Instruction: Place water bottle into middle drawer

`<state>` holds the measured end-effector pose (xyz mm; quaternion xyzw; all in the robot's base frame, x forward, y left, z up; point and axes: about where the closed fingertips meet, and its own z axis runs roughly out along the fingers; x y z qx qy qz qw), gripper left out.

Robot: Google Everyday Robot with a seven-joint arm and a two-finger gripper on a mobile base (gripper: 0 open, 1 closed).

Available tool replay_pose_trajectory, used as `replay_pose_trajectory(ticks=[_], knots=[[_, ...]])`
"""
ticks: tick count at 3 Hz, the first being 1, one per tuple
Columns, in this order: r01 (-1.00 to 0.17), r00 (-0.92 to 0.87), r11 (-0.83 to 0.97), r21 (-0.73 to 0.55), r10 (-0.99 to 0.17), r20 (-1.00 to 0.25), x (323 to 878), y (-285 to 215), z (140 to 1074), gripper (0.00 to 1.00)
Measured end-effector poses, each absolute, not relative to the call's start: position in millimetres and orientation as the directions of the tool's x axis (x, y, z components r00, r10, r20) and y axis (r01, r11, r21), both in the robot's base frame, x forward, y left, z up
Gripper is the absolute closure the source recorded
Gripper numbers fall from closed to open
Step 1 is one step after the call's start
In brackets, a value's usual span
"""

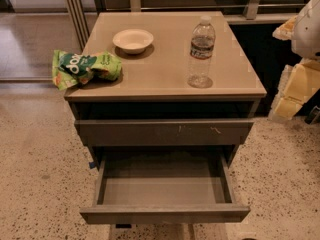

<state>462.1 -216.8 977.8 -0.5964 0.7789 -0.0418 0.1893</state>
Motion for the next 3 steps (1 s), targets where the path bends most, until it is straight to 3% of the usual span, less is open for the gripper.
replay_pose_trajectory(ticks=[3], knots=[[-0.877,-0.15,0.372,-0.304,-0.814,-0.561,618.3,-183.4,977.9,0.0]])
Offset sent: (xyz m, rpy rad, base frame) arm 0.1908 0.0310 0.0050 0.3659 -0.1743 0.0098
